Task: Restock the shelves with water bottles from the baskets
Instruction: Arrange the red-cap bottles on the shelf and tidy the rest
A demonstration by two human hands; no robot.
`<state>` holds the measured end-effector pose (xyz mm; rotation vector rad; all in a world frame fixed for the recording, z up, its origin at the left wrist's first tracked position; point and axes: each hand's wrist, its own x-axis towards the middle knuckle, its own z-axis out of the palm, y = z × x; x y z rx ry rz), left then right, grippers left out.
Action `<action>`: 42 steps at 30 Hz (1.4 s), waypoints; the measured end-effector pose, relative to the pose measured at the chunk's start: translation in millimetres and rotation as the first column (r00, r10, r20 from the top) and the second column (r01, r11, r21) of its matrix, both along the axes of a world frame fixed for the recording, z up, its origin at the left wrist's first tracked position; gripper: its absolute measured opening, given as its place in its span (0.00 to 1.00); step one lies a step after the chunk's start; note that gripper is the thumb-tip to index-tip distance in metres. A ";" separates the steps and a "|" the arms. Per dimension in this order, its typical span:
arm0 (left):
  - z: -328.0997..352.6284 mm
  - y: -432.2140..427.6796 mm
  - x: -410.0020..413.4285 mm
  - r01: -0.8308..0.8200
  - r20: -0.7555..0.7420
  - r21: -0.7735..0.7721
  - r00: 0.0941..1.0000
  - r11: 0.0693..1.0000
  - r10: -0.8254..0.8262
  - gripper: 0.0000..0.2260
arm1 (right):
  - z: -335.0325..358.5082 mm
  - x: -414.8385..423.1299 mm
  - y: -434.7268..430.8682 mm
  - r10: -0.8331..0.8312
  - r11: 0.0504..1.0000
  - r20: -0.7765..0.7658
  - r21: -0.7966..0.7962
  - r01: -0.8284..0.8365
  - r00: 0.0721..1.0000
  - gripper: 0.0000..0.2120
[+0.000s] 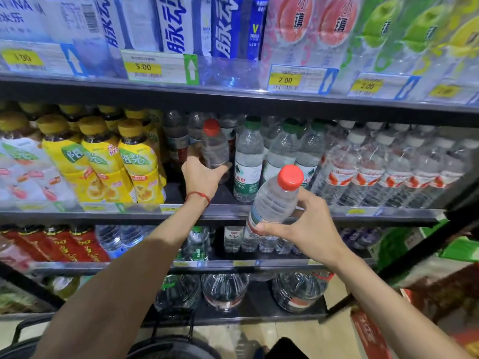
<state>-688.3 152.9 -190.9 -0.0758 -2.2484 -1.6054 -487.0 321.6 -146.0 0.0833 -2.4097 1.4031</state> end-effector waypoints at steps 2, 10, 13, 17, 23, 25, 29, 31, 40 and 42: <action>-4.4 4.6 -4.2 0.011 -0.010 0.027 1.000 1.000 -0.011 0.17 | -8.1 0.4 1.7 -0.015 1.000 0.001 -0.010 0.015 1.000 0.24; -14.7 19.4 -22.5 0.095 -0.069 0.149 0.994 0.984 -0.085 0.34 | -22.2 -3.8 4.0 -0.018 0.999 0.033 -0.028 0.019 0.999 0.24; -16.8 26.1 -28.4 0.108 -0.095 0.212 0.991 0.971 -0.089 0.28 | -25.6 -6.9 4.0 -0.016 1.000 0.034 -0.014 0.017 0.999 0.25; -16.8 34.1 -30.1 0.108 -0.087 0.251 0.992 0.962 -0.089 0.20 | -29.5 -12.5 3.7 -0.018 1.000 0.044 -0.023 0.019 0.999 0.25; -28.0 36.6 -36.7 0.032 -0.118 0.205 0.993 0.978 -0.008 0.20 | -34.1 -15.6 3.4 -0.016 0.999 0.073 -0.035 0.018 0.997 0.24; -34.1 35.1 -43.2 -0.033 -0.106 0.164 0.993 0.986 0.051 0.20 | -32.1 -15.4 3.7 -0.012 0.998 0.074 -0.059 0.017 0.997 0.24; -31.0 31.3 -41.6 -0.048 -0.034 0.189 0.998 0.981 0.056 0.18 | -28.3 -15.0 3.6 0.004 0.997 0.092 -0.079 0.004 0.996 0.24; -26.2 29.2 -36.2 -0.058 -0.010 0.174 0.998 0.983 0.061 0.16 | -27.0 -15.8 4.1 -0.001 0.998 0.093 -0.070 0.007 0.996 0.23; -15.2 33.1 -30.0 -0.131 0.136 -0.047 0.981 0.990 0.137 0.07 | -29.1 -21.1 11.7 0.008 0.999 0.103 -0.037 -0.004 0.995 0.24; -16.6 31.9 -34.5 -0.051 0.126 -0.141 0.990 0.989 0.069 0.07 | -30.5 -21.5 12.5 0.009 0.999 0.103 -0.035 -0.005 0.995 0.24</action>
